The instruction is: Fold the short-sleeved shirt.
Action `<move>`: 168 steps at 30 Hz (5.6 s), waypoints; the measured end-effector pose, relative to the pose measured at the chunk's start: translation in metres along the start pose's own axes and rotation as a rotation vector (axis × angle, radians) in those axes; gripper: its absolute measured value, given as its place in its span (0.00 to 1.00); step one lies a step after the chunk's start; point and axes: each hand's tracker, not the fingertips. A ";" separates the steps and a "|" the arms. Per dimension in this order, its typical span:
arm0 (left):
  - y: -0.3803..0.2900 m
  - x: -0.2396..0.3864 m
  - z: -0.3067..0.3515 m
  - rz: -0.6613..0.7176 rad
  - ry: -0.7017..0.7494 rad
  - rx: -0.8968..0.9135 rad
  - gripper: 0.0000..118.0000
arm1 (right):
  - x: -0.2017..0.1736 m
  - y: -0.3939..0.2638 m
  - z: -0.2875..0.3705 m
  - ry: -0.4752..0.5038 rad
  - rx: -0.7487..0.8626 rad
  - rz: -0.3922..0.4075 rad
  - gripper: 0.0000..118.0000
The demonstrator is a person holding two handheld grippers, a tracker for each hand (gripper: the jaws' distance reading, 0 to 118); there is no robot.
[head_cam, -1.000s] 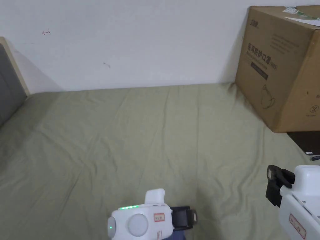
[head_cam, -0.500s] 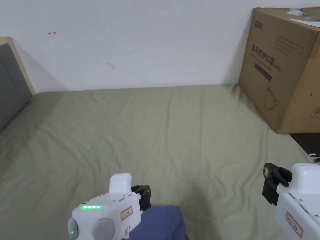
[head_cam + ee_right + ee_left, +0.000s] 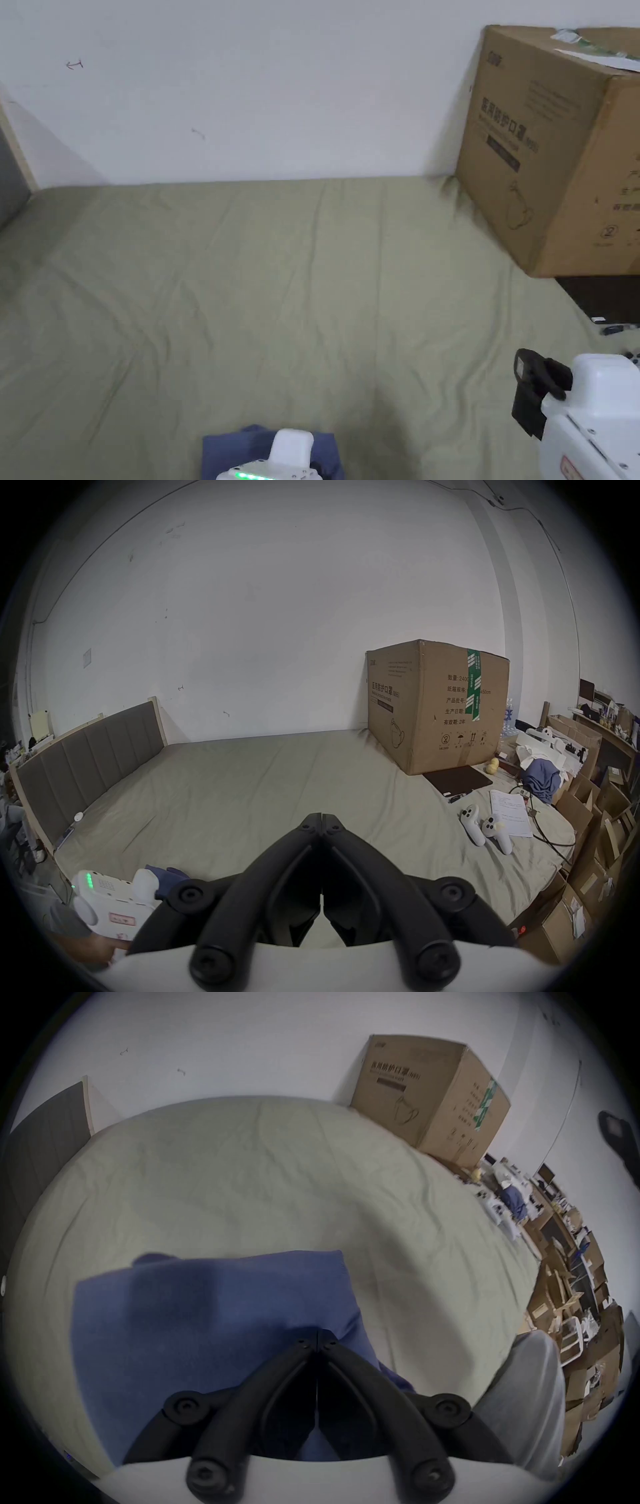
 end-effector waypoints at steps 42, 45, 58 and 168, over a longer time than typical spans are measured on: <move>0.062 -0.128 0.285 -0.014 0.384 0.811 0.00 | -0.104 0.054 0.011 0.108 0.192 0.081 0.00; 0.059 -0.133 0.287 -0.004 0.389 0.815 0.00 | -0.111 0.052 0.009 0.117 0.193 0.087 0.00; 0.058 -0.137 0.280 0.007 0.369 0.803 0.00 | -0.124 0.044 -0.006 0.136 0.174 0.091 0.00; 0.131 -0.218 0.378 0.115 0.516 0.743 0.77 | -0.139 0.085 -0.045 0.138 0.169 0.106 0.00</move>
